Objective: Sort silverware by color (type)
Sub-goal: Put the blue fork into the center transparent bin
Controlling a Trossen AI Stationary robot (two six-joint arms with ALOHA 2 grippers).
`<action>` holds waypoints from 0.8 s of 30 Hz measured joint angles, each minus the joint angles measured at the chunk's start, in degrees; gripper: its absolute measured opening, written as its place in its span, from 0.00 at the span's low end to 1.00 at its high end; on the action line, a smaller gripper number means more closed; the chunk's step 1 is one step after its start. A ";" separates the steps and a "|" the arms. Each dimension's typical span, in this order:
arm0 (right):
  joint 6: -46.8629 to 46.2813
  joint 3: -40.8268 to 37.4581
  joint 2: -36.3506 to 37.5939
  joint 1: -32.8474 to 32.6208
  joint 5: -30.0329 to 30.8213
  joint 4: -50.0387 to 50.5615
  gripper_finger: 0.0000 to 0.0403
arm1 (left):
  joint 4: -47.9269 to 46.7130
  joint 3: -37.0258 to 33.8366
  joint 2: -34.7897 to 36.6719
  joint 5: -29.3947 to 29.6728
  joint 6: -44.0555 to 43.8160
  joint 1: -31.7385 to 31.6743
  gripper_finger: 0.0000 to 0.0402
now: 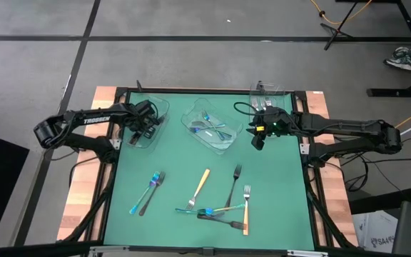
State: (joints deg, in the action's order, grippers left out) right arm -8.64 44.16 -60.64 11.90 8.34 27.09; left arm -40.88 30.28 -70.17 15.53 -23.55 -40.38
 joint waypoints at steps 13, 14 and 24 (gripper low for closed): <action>0.00 0.00 0.00 0.00 0.00 0.00 0.29 | 0.02 0.00 0.00 0.00 -0.37 0.00 0.22; 0.00 0.00 0.00 0.00 0.00 0.02 0.29 | 0.02 0.00 0.00 0.00 -0.37 0.00 0.22; 0.00 0.00 0.00 0.00 0.00 0.01 0.29 | -0.17 3.20 0.00 0.02 -0.35 0.07 0.22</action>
State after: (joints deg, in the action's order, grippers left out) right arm -8.64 44.16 -60.64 11.90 8.34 27.10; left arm -41.06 33.48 -70.17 15.55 -23.90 -40.31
